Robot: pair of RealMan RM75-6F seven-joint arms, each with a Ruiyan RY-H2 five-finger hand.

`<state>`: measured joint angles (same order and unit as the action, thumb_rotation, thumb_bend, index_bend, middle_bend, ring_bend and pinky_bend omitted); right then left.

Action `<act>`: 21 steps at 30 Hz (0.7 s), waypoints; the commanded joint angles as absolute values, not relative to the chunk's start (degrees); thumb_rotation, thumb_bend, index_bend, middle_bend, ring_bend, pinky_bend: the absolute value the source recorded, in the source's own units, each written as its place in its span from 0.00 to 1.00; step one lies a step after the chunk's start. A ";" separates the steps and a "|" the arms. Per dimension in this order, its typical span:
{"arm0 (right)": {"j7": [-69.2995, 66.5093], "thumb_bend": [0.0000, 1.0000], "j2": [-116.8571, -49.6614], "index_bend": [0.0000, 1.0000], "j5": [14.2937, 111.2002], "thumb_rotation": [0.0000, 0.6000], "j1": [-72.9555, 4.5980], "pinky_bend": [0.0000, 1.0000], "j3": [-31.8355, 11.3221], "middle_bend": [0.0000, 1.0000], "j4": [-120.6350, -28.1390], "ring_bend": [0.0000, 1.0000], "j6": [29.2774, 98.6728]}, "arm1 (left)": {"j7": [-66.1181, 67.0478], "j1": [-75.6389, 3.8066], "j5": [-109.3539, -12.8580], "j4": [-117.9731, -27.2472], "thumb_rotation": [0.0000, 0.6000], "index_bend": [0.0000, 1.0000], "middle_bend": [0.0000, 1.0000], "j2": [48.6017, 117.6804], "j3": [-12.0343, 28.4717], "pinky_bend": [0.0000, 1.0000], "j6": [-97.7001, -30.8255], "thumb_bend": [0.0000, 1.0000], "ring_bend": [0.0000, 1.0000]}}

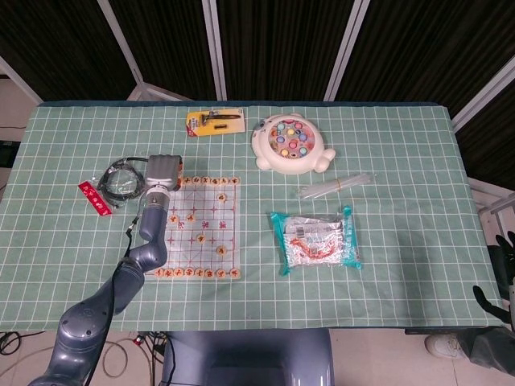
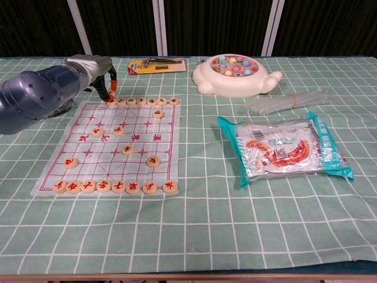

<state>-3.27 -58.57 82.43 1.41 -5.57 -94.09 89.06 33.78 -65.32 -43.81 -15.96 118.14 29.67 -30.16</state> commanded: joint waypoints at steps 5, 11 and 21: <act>-3.70 0.34 -58.50 0.00 82.35 1.00 1.43 0.00 -5.72 0.00 -93.95 0.00 89.17 | 34.43 -65.16 -43.44 -16.61 1.00 0.47 0.95 118.13 29.74 0.97 -30.55 0.37 0.89; -3.90 0.34 -58.38 0.00 82.43 1.00 1.47 0.00 -5.68 0.00 -94.04 0.00 89.19 | 34.59 -64.92 -43.31 -17.29 1.00 0.47 0.94 118.08 29.68 0.97 -31.06 0.37 0.89; -3.93 0.34 -58.40 0.00 82.46 1.00 1.51 0.00 -5.71 0.00 -94.08 0.00 89.30 | 35.28 -64.65 -42.86 -18.16 1.00 0.45 0.94 117.88 29.55 0.97 -31.26 0.35 0.89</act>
